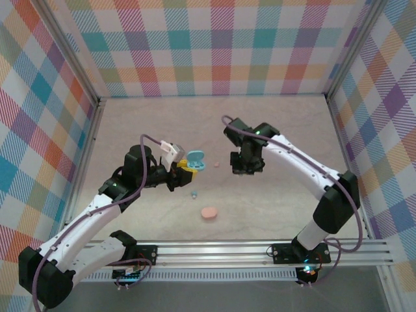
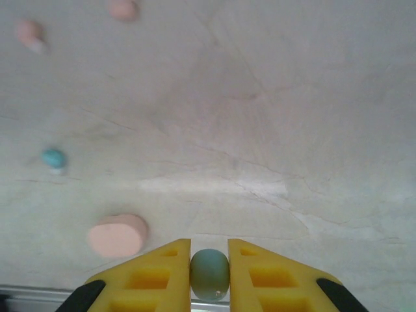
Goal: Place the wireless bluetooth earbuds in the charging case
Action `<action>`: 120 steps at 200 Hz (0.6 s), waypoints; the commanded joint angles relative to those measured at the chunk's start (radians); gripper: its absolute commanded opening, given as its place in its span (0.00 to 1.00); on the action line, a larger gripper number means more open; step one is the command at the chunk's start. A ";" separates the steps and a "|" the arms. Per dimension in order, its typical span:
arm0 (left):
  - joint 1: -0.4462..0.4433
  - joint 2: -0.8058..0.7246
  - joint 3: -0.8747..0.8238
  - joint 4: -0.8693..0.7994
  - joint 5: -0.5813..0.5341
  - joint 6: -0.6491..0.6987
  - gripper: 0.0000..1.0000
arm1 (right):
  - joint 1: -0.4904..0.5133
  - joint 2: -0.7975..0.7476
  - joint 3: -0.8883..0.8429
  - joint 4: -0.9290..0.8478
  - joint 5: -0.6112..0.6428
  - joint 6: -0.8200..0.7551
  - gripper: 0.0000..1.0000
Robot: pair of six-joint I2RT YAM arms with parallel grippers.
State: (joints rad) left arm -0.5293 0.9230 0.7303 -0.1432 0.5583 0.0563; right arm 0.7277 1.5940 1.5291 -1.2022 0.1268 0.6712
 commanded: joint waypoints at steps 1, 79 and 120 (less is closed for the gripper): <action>0.000 0.020 -0.016 0.098 0.018 -0.024 0.00 | 0.014 -0.017 0.110 -0.185 0.054 -0.036 0.19; -0.001 0.072 0.005 0.103 0.037 -0.030 0.00 | 0.195 0.150 0.606 -0.317 0.189 -0.093 0.18; -0.001 0.043 -0.019 0.142 0.032 -0.048 0.00 | 0.243 0.306 0.804 -0.361 0.195 -0.143 0.19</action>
State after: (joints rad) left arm -0.5293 1.0023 0.7238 -0.0681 0.5747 0.0319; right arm 0.9543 1.8297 2.2711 -1.4906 0.2981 0.5774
